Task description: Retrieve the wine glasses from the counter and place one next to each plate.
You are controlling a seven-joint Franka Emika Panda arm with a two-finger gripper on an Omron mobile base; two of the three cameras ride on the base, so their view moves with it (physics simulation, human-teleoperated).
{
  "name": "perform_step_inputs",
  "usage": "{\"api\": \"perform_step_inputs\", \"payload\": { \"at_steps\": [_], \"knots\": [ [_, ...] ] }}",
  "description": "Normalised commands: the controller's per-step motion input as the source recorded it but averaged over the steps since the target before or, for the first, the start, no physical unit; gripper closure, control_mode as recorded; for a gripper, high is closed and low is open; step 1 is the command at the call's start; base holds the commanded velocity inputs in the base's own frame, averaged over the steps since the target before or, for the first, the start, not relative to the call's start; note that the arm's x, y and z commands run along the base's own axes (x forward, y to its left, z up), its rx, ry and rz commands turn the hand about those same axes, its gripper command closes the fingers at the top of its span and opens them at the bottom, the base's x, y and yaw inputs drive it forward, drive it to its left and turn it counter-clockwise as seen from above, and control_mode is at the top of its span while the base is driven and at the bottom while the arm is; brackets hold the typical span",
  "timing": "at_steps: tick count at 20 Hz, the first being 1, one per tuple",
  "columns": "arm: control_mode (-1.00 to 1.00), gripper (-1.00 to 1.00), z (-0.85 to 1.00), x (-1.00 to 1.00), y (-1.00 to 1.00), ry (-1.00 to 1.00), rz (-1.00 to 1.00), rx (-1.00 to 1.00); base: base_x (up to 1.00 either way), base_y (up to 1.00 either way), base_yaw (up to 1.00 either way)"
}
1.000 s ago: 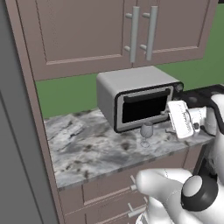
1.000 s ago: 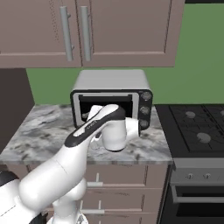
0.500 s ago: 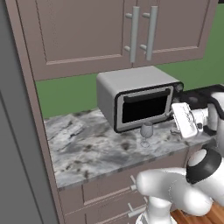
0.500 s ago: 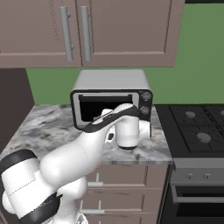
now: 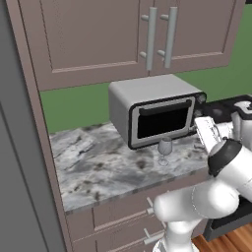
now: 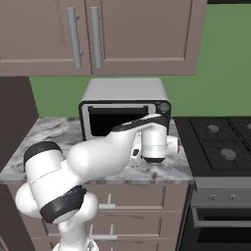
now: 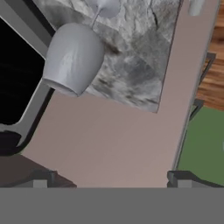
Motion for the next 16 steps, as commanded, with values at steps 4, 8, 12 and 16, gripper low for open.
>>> {"api": "perform_step_inputs", "payload": {
  "at_steps": [4,8,12,16],
  "knots": [
    [-1.00,-1.00,-0.32,0.17,-0.05,0.00,0.00,0.00,0.00,0.00,0.00],
    [-1.00,-1.00,-0.36,0.29,0.00,0.00,0.00,0.00,0.00,0.00,0.00],
    [-1.00,-1.00,-0.35,0.41,0.00,0.00,-0.03,0.00,0.00,0.00,0.00],
    [-1.00,-1.00,-0.28,0.36,0.00,0.01,-0.03,0.00,0.00,0.00,0.00]
  ]
}}
